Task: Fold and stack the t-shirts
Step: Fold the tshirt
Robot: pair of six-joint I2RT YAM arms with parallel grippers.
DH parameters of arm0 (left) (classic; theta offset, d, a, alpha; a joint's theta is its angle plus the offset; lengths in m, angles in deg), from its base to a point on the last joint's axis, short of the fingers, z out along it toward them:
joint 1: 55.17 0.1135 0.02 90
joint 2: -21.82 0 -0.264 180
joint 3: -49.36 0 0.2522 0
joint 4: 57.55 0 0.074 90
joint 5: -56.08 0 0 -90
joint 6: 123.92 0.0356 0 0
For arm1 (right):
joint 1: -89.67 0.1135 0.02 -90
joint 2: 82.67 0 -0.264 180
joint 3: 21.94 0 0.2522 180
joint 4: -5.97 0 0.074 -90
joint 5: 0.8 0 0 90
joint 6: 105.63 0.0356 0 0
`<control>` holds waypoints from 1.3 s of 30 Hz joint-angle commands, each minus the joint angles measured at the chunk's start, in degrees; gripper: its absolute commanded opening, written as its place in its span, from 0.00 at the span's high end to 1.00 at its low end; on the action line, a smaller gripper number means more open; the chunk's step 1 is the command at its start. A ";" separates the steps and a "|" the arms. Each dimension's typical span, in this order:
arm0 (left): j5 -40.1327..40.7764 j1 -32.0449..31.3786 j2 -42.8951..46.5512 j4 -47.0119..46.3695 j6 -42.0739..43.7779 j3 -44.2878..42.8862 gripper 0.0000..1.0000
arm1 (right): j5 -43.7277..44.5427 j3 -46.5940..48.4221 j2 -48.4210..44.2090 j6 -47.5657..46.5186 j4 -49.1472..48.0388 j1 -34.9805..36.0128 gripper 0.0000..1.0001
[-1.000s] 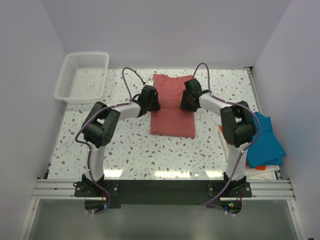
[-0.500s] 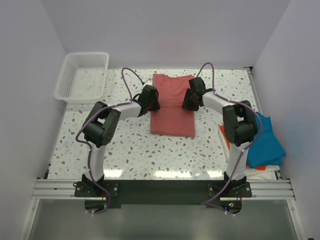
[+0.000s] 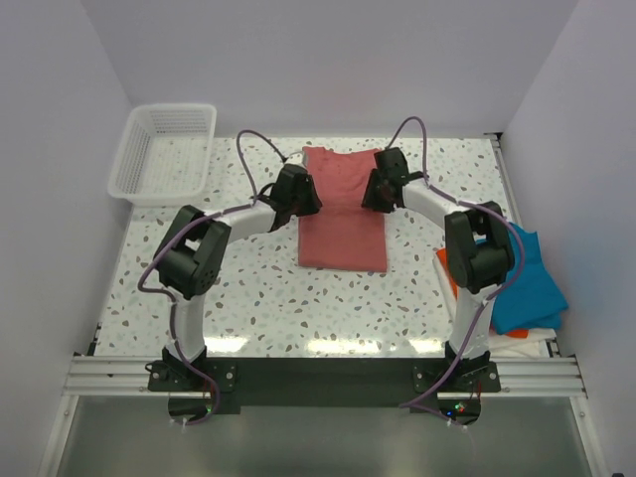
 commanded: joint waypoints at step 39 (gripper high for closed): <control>8.38 -0.74 14.36 -0.45 -10.30 27.22 0.75 | -4.69 -28.32 -12.21 3.13 -10.59 2.68 0.62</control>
